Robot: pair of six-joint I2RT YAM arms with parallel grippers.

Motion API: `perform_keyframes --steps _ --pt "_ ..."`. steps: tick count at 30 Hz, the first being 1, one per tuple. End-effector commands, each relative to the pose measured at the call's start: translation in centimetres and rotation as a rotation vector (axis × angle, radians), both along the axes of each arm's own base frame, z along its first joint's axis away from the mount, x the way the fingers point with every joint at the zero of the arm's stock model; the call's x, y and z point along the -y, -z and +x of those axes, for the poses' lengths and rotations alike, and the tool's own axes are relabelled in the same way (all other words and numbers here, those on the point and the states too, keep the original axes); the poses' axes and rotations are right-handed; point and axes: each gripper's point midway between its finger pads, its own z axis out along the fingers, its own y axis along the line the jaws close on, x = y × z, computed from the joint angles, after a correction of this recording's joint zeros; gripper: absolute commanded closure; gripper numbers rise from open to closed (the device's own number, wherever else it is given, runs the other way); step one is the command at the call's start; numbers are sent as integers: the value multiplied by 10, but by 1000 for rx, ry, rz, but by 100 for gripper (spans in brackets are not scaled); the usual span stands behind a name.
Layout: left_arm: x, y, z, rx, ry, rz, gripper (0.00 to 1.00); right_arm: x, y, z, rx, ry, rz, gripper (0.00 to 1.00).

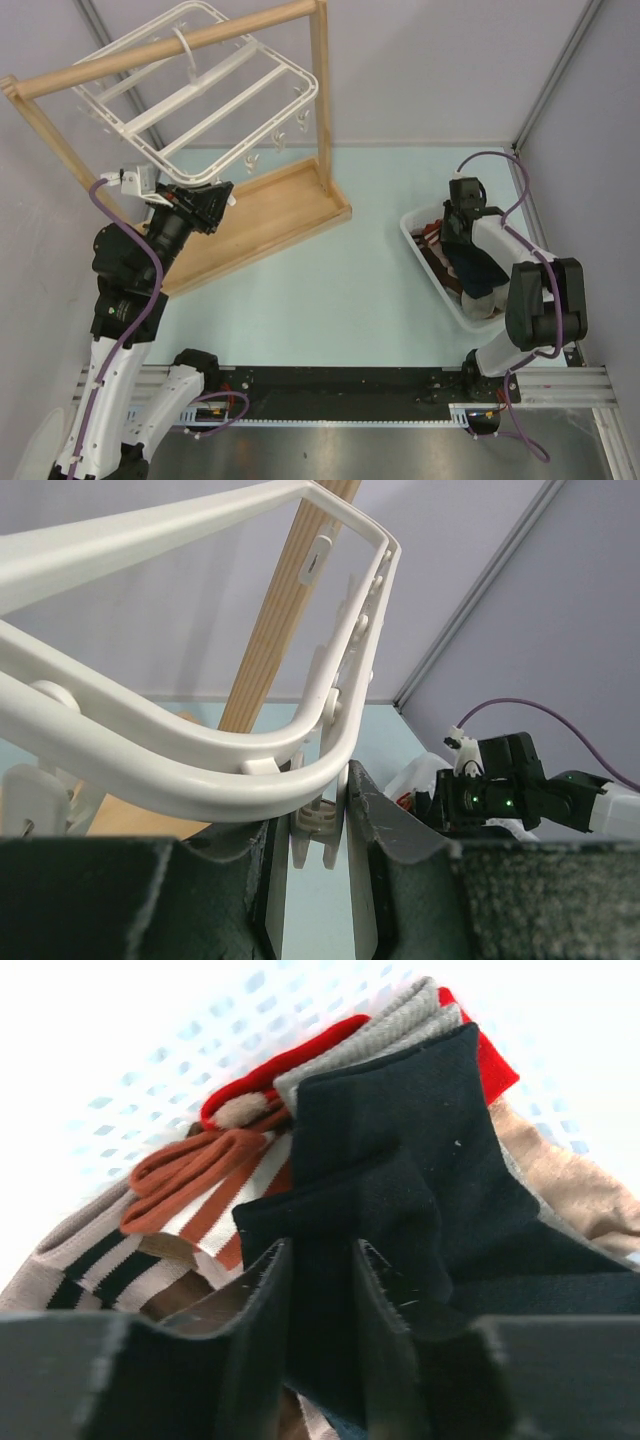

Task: Clip the socks to the hanger
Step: Pick up the sock from the bin.

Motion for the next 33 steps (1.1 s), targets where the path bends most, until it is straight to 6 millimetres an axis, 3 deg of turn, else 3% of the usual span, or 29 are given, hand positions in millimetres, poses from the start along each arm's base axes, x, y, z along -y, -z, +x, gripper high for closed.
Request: perform_keyframes --steps 1,3,4,5,11,14,17,23,26,28,29,33 --pt "3 -3 -2 12 14 13 100 5 -15 -2 32 19 -55 77" --pt "2 -4 -3 13 13 11 100 2 -29 -2 71 9 -53 85" --pt "2 -3 -3 11 13 11 100 1 -35 -2 85 1 -53 95" --pt "3 -4 -3 13 15 8 100 0 -43 -3 107 -9 -53 99" --pt "4 -5 -7 11 28 -2 100 -5 -78 -9 200 -28 -35 100" --pt "5 -7 -9 13 34 -4 100 -16 -96 -9 259 -69 -11 100" --pt "6 -8 -11 17 47 -6 100 -39 -125 -11 357 -176 19 100" --pt "14 -11 -17 29 97 1 100 -135 -205 -32 632 -567 197 100" --pt "17 -12 -18 30 115 1 100 -185 -235 -46 743 -695 280 100" --pt "18 -12 -17 23 121 -6 100 -210 -243 -51 785 -753 302 100" --pt "19 -10 -16 16 129 -5 100 -235 -257 -61 844 -801 329 100" --pt "24 -8 -17 9 160 -2 100 -293 -280 -85 955 -935 431 100"
